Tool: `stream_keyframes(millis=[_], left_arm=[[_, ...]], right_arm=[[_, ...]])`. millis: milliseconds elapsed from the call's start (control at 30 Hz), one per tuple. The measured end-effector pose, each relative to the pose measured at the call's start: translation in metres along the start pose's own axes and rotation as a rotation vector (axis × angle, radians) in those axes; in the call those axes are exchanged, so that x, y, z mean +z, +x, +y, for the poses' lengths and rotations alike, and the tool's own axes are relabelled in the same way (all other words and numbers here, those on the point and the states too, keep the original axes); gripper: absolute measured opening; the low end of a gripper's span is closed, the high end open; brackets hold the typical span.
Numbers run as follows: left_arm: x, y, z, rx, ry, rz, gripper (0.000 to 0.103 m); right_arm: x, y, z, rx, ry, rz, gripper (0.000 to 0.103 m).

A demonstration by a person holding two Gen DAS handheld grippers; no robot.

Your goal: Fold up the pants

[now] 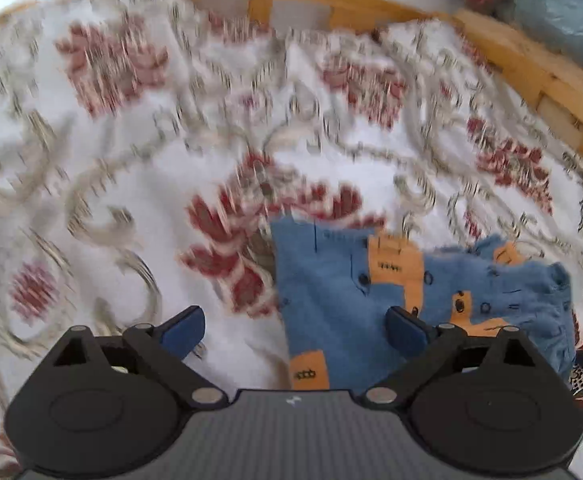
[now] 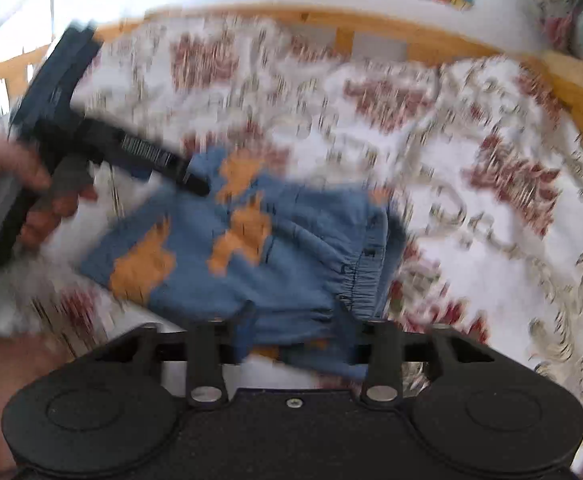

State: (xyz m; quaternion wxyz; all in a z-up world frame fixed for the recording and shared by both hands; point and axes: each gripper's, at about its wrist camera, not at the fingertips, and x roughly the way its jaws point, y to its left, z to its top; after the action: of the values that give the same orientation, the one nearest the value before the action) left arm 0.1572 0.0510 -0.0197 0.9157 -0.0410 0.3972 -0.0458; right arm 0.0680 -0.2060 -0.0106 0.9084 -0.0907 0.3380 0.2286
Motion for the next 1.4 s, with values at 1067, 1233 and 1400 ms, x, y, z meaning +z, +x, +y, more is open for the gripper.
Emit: stream_keyframes(millis=[1067, 1233, 1400], left_arm=[[-0.045, -0.013, -0.012, 0.068, 0.062, 0.054, 0.102], [-0.054, -0.024, -0.001, 0.06, -0.05, 0.047, 0.102], [-0.056, -0.03, 0.001, 0.083, -0.059, 0.055, 0.102]], right_arm=[[-0.011, 0.03, -0.008, -0.04, 0.003, 0.093, 0.071], [-0.018, 0.02, -0.025, -0.034, 0.125, 0.098, 0.072], [-0.001, 0.003, -0.014, -0.052, 0.077, -0.025, 0.072]])
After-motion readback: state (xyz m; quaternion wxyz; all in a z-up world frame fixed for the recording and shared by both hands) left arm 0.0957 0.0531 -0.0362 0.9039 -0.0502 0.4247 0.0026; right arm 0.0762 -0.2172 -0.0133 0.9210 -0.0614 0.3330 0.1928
